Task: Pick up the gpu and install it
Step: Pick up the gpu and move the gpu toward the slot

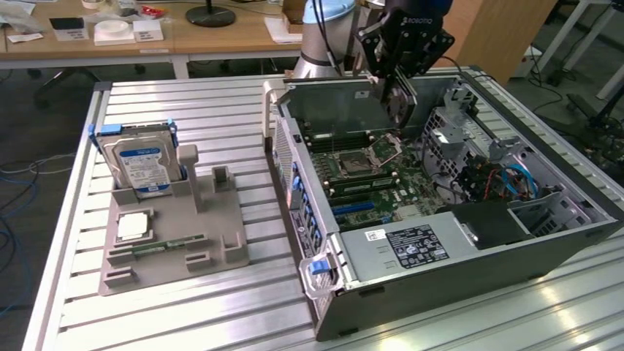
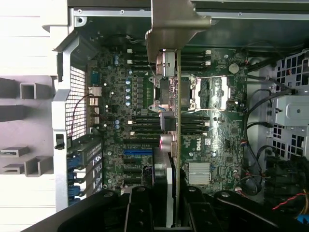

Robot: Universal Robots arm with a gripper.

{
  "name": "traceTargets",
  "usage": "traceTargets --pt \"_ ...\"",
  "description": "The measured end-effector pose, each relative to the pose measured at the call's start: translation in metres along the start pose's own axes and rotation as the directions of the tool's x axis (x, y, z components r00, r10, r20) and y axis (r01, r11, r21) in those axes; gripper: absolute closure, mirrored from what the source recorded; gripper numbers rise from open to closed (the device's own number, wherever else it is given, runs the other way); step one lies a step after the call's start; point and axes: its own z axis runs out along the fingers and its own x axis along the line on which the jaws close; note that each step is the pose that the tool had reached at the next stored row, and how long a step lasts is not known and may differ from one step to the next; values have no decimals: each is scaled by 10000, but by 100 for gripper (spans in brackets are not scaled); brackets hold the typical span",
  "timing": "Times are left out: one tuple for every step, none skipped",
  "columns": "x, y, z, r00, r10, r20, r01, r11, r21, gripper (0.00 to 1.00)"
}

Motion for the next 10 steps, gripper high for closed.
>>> traceTargets --pt "-21 0 0 10000 0 0 0 10000 0 72" --pt "-43 0 0 10000 1 0 -1 10000 -1 72" --pt "-68 0 0 10000 1 0 -1 10000 -1 72" --pt "-93 1 0 10000 1 0 -1 10000 0 72" --pt "-120 1 0 10000 0 0 0 10000 0 72" --pt "-144 1 0 10000 -1 -1 1 10000 1 72" --pt "-165 1 1 10000 1 0 -1 10000 0 72" --pt "-187 2 1 10000 1 0 -1 10000 0 72" --pt "-204 2 1 10000 1 0 -1 10000 0 72" --pt "-214 2 1 10000 0 0 0 10000 1 72"
